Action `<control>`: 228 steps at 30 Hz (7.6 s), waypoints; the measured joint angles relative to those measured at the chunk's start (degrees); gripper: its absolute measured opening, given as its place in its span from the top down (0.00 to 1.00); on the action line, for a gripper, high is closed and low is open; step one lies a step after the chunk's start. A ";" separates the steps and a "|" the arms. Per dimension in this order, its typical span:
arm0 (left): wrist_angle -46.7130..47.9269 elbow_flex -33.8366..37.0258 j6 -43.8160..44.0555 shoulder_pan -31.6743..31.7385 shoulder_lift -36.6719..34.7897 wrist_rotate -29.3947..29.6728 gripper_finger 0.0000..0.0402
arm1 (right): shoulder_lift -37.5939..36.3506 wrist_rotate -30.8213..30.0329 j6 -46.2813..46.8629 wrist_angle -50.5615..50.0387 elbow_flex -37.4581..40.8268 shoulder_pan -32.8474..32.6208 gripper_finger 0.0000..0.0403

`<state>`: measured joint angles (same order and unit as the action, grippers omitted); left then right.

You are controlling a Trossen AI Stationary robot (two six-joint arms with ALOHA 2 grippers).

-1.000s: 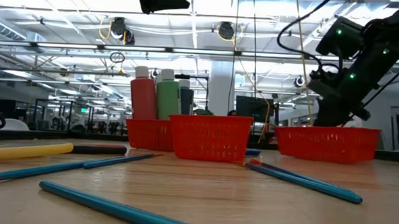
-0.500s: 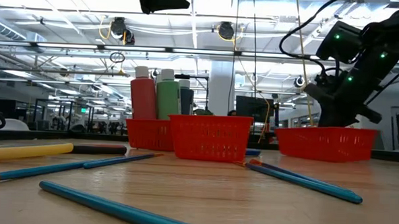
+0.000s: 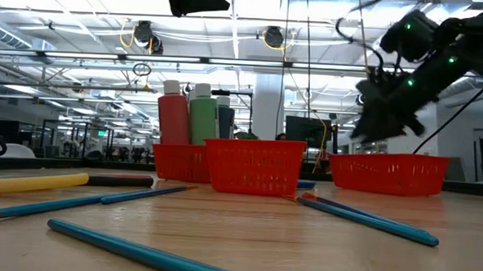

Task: Pick & Place Paint Supplies
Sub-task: Put the blue scissors into the middle red bin, then put the green scissors into the middle red bin

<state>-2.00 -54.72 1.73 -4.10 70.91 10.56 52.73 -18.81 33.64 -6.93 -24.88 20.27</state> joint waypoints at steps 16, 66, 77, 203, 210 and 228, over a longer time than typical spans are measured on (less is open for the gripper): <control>0.00 0.01 0.00 0.00 -0.01 -0.01 0.09 | 20.04 24.89 -45.90 0.37 -17.54 -6.25 0.57; -1.27 0.00 0.01 0.00 0.00 -0.01 0.09 | 38.90 12.00 -71.73 -0.56 -25.26 -5.08 0.98; -1.27 0.00 0.01 0.00 0.00 -0.03 0.09 | 27.35 18.86 -78.37 -1.02 -25.60 -10.02 0.98; -1.23 0.00 0.00 0.00 0.00 -0.01 0.09 | 55.65 31.38 -67.66 -8.57 -38.51 15.29 0.61; -1.23 0.00 0.01 0.00 0.00 -0.01 0.09 | 55.71 31.72 -70.66 -8.71 -38.49 15.89 0.77; -1.23 0.00 0.00 -0.01 0.00 -0.01 0.09 | 47.30 27.08 -73.09 -5.20 -38.23 15.75 0.77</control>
<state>-3.23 -54.72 1.72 -4.11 70.91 10.55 100.03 8.27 -39.45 -12.13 -63.11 36.02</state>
